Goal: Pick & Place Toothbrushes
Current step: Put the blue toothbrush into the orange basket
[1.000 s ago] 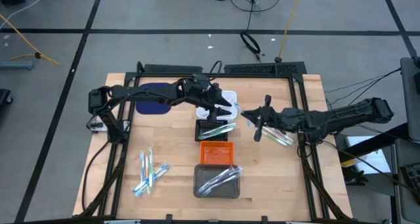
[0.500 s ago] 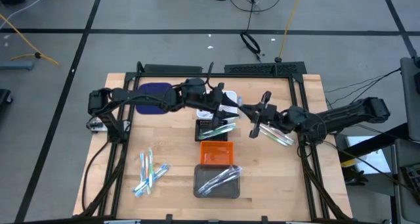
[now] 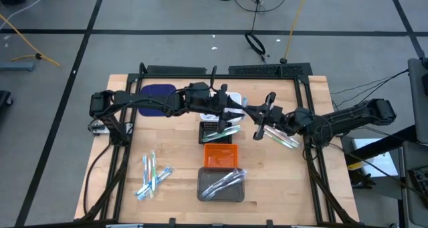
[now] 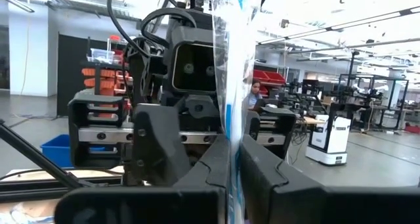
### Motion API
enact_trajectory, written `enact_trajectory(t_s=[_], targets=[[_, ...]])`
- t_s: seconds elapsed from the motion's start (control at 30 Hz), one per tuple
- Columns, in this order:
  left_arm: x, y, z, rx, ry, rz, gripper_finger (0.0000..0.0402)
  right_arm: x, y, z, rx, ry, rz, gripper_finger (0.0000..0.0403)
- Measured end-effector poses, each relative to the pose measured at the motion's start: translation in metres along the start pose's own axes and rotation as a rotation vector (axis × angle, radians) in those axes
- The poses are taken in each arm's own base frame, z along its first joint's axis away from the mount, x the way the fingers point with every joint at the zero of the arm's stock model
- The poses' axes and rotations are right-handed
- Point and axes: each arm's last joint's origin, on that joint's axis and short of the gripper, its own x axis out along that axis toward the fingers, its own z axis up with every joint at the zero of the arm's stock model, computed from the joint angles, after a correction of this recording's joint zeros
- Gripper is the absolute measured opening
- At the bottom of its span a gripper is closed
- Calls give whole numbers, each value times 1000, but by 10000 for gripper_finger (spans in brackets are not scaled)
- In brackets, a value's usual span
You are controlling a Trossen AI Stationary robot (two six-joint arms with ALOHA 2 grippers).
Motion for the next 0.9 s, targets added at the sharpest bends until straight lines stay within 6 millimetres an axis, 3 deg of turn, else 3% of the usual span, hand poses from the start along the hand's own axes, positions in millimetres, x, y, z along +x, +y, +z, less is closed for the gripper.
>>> enact_trajectory(t_s=[0.23,0.4,0.57,0.9], targets=[[0,0,3,20,-27,6,12,0,0,1,5,-5,0,8],[0,0,2,6,-21,5,5,0,0,0,0,-2,0,12],[0,0,-1,-13,14,19,3,0,0,-2,-12,18,2,43],[-2,-1,-22,-112,223,20,1,-9,-3,-7,-37,161,25,96]])
